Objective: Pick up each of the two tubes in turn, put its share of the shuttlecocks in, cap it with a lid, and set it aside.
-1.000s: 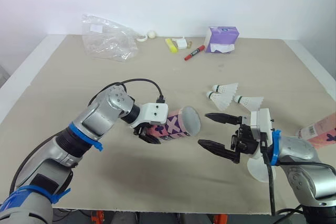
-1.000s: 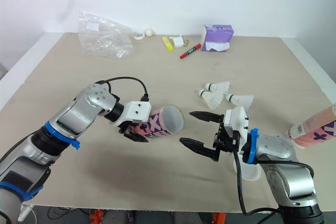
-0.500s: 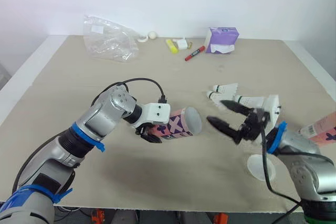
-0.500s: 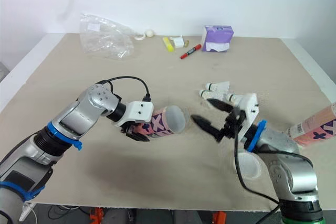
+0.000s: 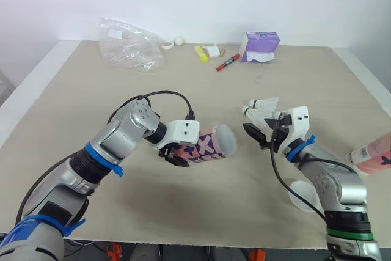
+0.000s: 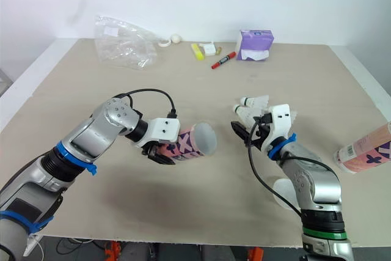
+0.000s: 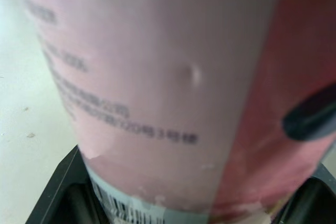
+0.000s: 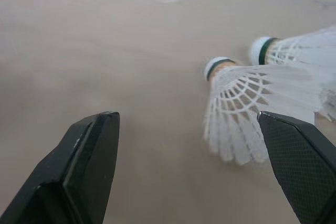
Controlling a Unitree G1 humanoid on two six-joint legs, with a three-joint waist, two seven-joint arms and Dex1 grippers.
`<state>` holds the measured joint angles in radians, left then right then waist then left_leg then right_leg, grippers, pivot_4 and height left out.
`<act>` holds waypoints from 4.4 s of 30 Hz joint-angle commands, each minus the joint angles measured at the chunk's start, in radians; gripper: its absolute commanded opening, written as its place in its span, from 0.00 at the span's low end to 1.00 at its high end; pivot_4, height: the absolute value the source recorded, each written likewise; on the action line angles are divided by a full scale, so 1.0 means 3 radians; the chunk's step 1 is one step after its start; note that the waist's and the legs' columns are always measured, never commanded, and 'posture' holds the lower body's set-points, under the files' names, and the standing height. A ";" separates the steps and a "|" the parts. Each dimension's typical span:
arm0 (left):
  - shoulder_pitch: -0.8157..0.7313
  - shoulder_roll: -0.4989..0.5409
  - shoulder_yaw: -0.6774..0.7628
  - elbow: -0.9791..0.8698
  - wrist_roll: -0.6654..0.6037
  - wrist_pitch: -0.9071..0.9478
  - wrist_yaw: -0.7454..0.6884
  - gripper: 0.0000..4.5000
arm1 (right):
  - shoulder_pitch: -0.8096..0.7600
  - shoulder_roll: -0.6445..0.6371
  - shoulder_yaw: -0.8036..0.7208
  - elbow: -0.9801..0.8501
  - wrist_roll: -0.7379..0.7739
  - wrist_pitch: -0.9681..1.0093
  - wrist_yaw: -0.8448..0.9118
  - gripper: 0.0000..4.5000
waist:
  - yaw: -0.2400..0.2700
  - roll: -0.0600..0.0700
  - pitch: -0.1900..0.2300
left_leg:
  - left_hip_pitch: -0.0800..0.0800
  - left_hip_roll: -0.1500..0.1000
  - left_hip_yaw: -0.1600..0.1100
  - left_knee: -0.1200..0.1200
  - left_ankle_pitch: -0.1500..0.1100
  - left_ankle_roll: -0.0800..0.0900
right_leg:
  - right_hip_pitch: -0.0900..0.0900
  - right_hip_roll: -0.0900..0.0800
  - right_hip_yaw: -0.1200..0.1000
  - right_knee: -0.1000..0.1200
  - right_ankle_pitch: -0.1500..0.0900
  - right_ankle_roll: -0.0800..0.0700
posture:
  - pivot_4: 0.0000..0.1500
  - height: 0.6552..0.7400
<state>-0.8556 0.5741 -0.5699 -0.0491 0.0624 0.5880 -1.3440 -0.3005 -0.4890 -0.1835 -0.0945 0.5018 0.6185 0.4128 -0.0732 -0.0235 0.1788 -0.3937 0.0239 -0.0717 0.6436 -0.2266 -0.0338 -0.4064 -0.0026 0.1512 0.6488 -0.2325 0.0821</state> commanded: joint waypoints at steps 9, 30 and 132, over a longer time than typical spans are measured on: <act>0.0027 -0.0024 -0.0010 0.0010 0.0016 0.0009 0.0071 0.69 | -0.0449 0.0185 -0.0097 0.0489 -0.0069 -0.0007 -0.0135 1.00 | -0.0002 0.0001 0.0000 | 0.0000 0.0000 0.0000 0.0000 0.0001 0.0001 | 0.0000 0.0000 0.0000 0.0000 0.0002 0.0001 | 1.00 1.00; 0.0067 -0.0099 0.0022 0.0167 0.0029 -0.0065 0.0141 0.68 | -0.0435 -0.0183 0.0103 -0.0103 -0.0303 -0.0054 0.0229 0.01 | 0.0006 0.0005 0.0000 | -0.0003 -0.0009 0.0000 0.0002 0.0003 0.0004 | 0.0001 -0.0008 0.0000 0.0000 0.0004 0.0007 | 1.00 1.00; -0.0099 -0.0209 -0.0076 0.0261 0.0027 0.0270 0.0149 0.68 | -0.0052 -0.0794 -0.0419 0.0472 -0.0638 -0.0995 0.0597 0.00 | 0.0065 0.0011 -0.0001 | -0.0013 -0.0014 0.0003 0.0031 0.0006 0.0009 | 0.0005 -0.0013 0.0005 -0.0005 0.0007 0.0008 | 1.00 1.00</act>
<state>-0.8939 0.5080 -0.5773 0.0160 0.0565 0.6625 -1.3158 -0.3162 -0.6795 -0.2859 0.1688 0.3274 0.3786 0.5781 -0.0537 -0.0201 0.1785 -0.3982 0.0195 -0.0707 0.6527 -0.2249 -0.0311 -0.4051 -0.0066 0.1529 0.6474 -0.2302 0.0858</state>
